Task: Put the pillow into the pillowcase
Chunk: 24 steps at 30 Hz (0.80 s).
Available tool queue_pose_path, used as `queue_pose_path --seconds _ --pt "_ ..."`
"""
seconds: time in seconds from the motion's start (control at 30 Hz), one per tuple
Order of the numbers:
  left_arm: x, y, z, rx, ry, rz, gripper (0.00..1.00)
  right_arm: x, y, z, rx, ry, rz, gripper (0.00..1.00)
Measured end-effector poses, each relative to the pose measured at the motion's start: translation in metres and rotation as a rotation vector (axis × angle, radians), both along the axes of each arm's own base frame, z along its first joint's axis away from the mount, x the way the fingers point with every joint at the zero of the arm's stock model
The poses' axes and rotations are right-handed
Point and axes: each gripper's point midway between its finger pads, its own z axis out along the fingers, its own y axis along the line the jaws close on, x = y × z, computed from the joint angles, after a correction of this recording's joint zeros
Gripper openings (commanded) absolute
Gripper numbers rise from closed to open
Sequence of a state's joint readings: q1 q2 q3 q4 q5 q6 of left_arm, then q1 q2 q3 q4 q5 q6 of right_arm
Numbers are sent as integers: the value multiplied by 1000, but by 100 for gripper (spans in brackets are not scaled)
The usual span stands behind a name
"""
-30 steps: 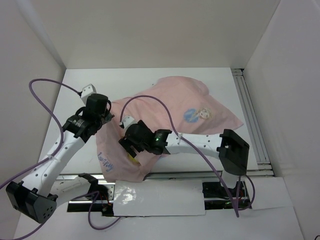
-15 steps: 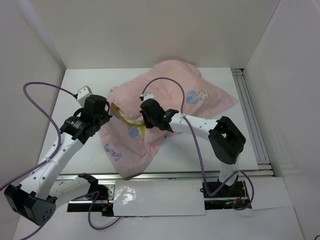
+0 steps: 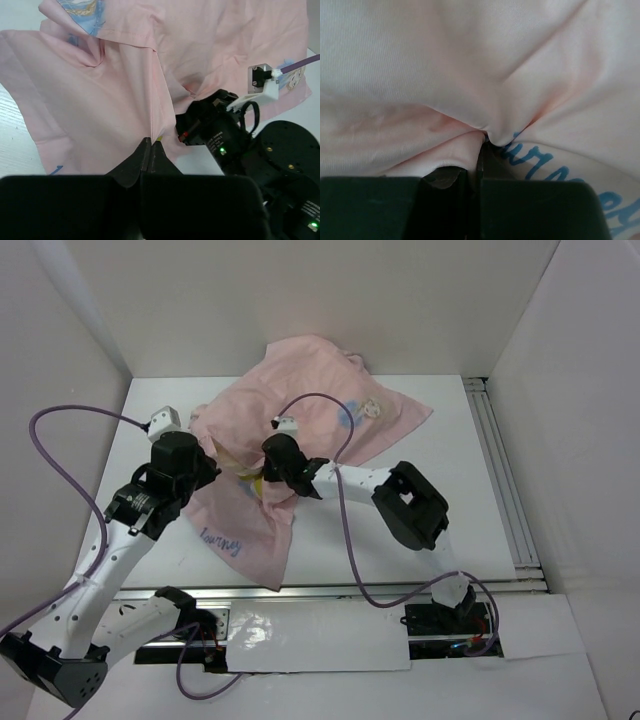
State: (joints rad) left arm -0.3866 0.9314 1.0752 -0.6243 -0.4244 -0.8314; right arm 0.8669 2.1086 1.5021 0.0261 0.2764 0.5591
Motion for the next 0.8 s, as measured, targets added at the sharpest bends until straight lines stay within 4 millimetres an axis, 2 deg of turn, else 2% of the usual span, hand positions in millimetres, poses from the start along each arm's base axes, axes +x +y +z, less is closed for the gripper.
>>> queue_pose_path --seconds 0.17,0.2,0.23,0.27,0.3,0.33,0.47,0.8 --pt "-2 2 -1 24 13 -11 0 1 22 -7 71 -10 -31 0" --pt "-2 3 0 26 17 -2 5 1 23 -6 85 -11 -31 0" --pt "-2 6 0 34 28 12 36 0 23 -4 95 -14 -32 0" --pt "-2 8 1 44 40 22 58 -1 22 -2 102 -17 -31 0" --pt "-2 10 1 42 58 43 85 -3 20 -1 104 -18 -28 0" --pt "-1 10 1 41 73 55 100 -4 20 3 112 -24 -24 0" --pt "1 11 -12 33 158 108 100 -7 17 22 122 -53 3 0" --pt "-17 -7 -99 13 415 60 100 -12 14 19 134 -16 64 0"
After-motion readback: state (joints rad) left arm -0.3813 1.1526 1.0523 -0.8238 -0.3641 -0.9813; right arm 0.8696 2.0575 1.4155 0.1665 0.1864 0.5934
